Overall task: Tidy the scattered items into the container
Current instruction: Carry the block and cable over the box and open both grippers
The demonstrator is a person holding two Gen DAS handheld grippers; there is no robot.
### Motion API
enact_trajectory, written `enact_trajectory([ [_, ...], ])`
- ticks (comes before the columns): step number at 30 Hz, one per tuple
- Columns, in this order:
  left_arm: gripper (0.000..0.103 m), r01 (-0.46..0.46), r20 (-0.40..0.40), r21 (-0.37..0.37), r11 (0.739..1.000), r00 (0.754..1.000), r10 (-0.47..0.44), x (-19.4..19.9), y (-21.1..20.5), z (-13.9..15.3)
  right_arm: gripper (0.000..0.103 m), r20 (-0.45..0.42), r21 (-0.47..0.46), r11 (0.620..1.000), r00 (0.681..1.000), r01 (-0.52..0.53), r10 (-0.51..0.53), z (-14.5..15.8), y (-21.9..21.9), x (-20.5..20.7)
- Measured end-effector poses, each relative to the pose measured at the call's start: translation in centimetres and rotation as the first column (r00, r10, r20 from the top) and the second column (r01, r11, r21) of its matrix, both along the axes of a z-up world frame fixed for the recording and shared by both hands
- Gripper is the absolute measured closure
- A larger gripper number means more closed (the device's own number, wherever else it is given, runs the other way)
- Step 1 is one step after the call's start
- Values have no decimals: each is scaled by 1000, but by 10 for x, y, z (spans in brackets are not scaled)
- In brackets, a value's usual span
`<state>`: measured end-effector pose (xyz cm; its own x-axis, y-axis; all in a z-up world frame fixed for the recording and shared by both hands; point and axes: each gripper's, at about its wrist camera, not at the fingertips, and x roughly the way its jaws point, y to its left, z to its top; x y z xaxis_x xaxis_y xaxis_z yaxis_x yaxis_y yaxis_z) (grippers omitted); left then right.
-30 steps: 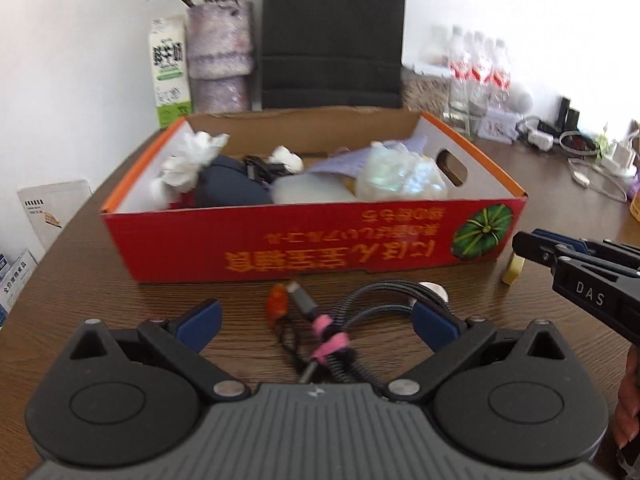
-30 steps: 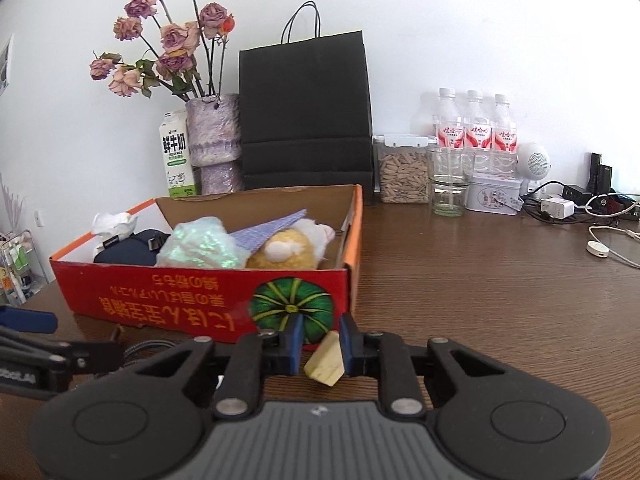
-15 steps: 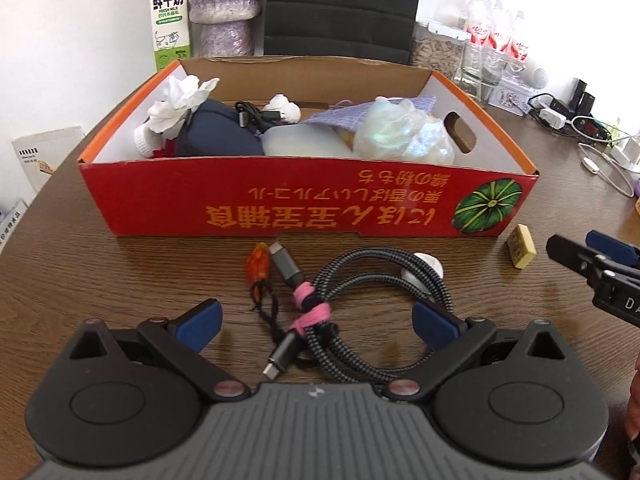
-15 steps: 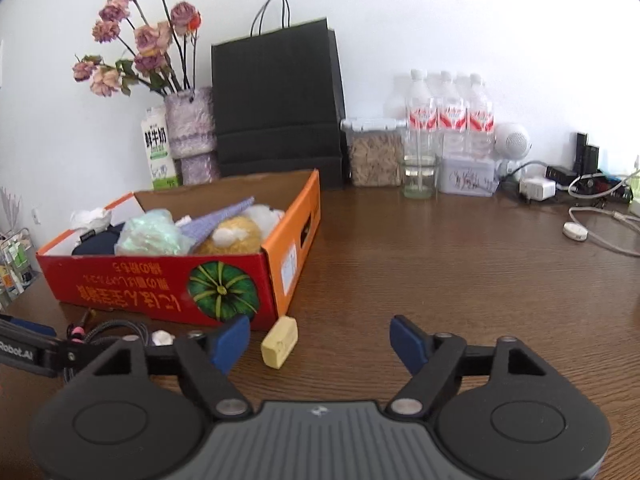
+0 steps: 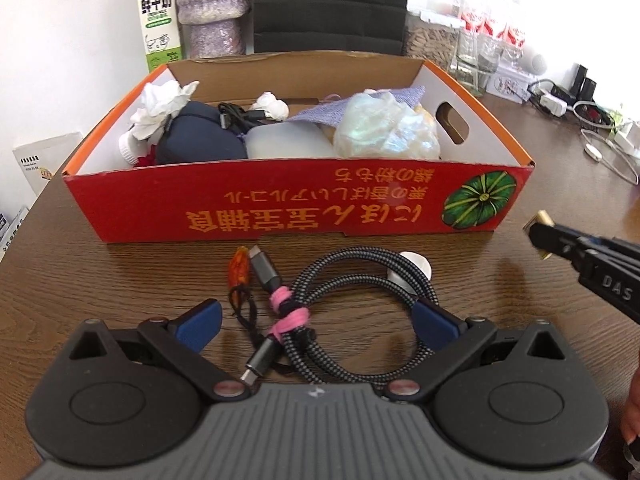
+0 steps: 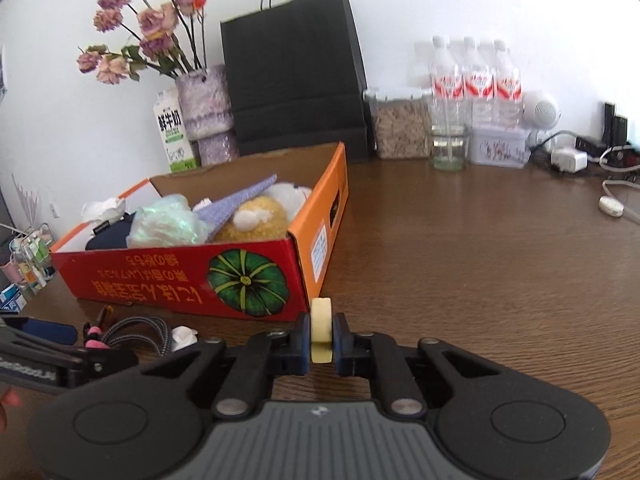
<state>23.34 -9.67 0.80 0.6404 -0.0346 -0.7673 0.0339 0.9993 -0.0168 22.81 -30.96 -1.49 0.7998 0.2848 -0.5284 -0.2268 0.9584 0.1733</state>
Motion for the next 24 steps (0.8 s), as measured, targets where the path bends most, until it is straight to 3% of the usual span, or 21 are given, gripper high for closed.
enact_trajectory([
  [12, 0, 43, -88, 67, 997, 995, -37, 22, -18, 3, 93, 16, 16, 1000, 1000, -3, 3, 4, -10, -7],
  [21, 0, 67, -99, -12, 998, 993, -68, 17, -21, 11, 93, 12, 34, 999, 1000, 18, -18, 4, -18, -8],
  [24, 0, 83, -114, 30, 996, 990, -79, 18, -30, 9, 93, 12, 31, 999, 1000, 16, -16, 3, -17, -8],
])
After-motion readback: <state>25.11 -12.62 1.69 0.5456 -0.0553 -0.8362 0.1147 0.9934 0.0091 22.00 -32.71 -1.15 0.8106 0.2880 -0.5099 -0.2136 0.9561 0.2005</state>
